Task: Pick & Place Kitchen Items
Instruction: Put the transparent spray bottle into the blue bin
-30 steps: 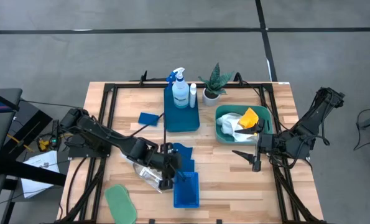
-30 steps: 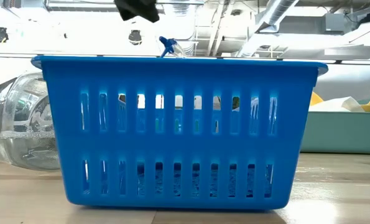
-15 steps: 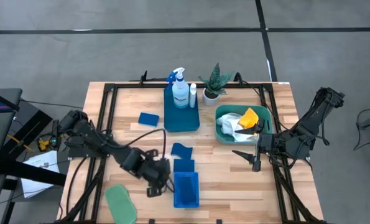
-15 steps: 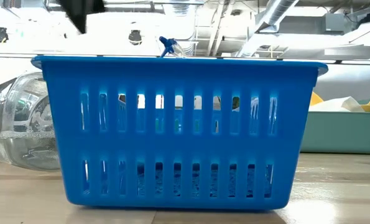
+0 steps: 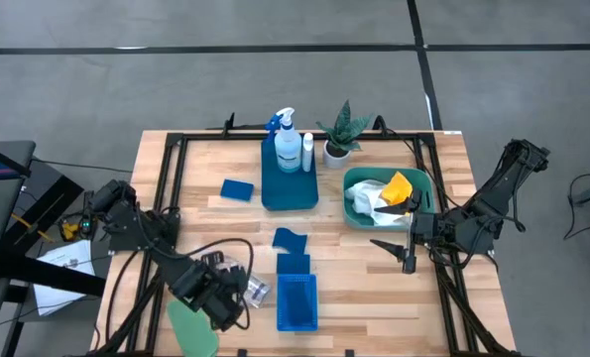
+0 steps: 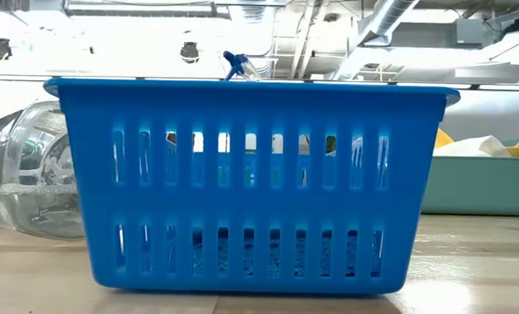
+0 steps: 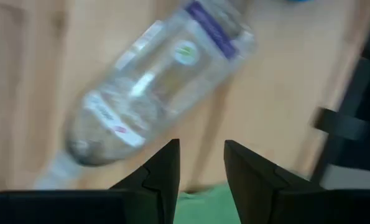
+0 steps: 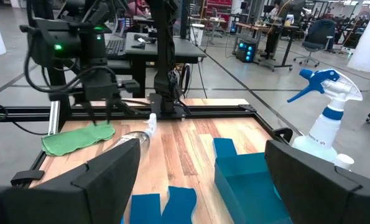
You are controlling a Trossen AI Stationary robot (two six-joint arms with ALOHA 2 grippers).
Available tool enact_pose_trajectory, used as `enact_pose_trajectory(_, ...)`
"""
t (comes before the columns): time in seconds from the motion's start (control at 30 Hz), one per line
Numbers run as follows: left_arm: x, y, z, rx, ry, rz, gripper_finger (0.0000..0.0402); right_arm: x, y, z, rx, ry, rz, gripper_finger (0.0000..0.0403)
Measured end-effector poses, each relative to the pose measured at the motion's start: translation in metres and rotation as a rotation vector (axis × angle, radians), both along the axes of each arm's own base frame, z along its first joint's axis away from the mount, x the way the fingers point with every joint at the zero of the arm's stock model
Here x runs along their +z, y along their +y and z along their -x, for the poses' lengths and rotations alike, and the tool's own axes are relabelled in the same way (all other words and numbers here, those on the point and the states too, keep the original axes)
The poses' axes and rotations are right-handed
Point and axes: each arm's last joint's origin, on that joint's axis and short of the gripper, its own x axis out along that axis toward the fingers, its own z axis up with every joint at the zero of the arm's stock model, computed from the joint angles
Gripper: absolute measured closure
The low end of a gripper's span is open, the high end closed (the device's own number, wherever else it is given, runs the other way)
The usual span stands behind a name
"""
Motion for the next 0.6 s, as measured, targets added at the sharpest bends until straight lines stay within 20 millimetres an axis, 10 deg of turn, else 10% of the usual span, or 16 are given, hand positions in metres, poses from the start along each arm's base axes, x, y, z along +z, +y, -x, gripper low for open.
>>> enact_pose_trajectory(0.6, -0.087, 0.016, 0.026, 0.086, 0.238, 0.081, 0.0370, 0.000, 0.000, 0.000, -0.001, -0.001, -0.002, 0.0067)
